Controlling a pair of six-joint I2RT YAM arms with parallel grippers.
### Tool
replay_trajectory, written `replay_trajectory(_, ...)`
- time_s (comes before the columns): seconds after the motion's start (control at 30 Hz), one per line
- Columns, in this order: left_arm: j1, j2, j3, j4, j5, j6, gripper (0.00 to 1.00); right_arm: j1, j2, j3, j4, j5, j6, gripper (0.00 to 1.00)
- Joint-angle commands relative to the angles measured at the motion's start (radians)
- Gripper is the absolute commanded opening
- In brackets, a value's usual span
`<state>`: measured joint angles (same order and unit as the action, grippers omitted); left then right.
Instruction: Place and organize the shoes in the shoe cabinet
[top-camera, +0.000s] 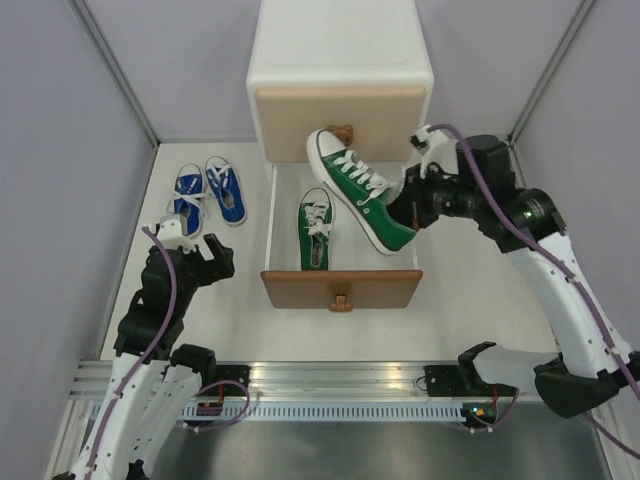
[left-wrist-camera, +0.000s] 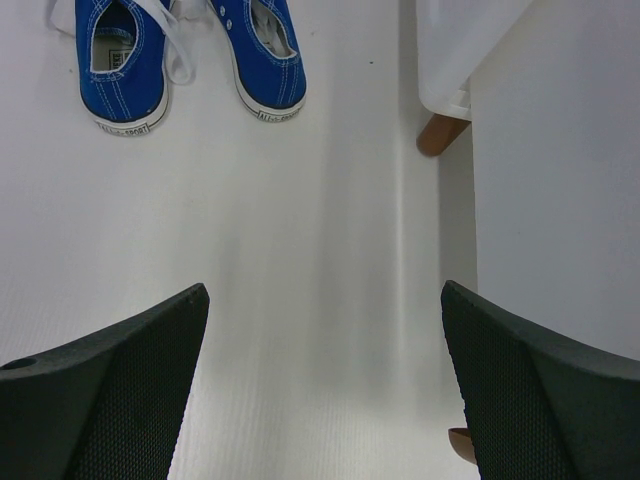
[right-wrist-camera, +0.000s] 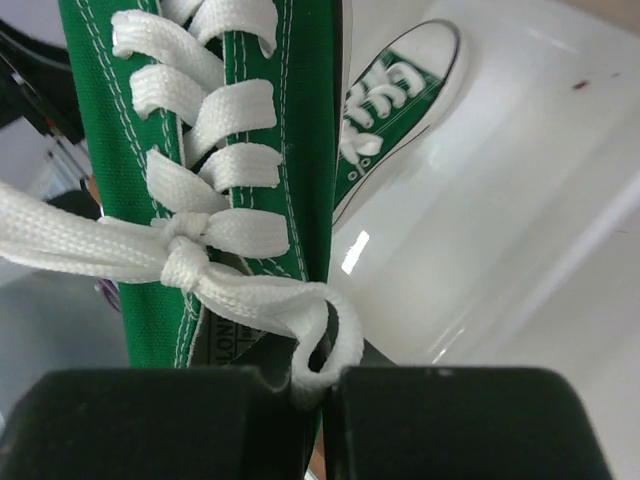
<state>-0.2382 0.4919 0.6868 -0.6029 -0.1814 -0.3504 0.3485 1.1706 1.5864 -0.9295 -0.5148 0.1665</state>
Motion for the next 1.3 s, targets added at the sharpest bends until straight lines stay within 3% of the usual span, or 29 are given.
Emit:
replay_trajectory(0.0, -0.004, -0.021, 0.002, 0.034, -0.015, 0.027, 1.0, 0.202, 0.058, 0.049, 0.093, 0.214, 0.043, 0.0)
replay_trajectory(0.23, -0.004, -0.018, 0.005, 0.034, -0.018, 0.028, 1.0, 0.383, 0.198, 0.075, 0.104, 0.439, 0.073, 0.0)
replay_trajectory(0.47, -0.004, -0.021, 0.005, 0.034, -0.018, 0.025, 1.0, 0.4, 0.287, 0.098, 0.086, 0.548, 0.09, 0.01)
replay_trajectory(0.67, -0.004, 0.008, 0.006, 0.034, -0.018, 0.027, 1.0, 0.391, 0.38, 0.201, -0.057, 0.677, 0.053, 0.01)
replay_trajectory(0.97, -0.004, -0.032, 0.002, 0.034, -0.023, 0.021, 1.0, 0.385, 0.319, 0.037, -0.005, 0.889, 0.237, 0.01)
replay_trajectory(1.27, -0.004, -0.026, 0.0, 0.034, -0.03, 0.018, 1.0, 0.366, 0.293, -0.083, 0.095, 0.967, 0.467, 0.01)
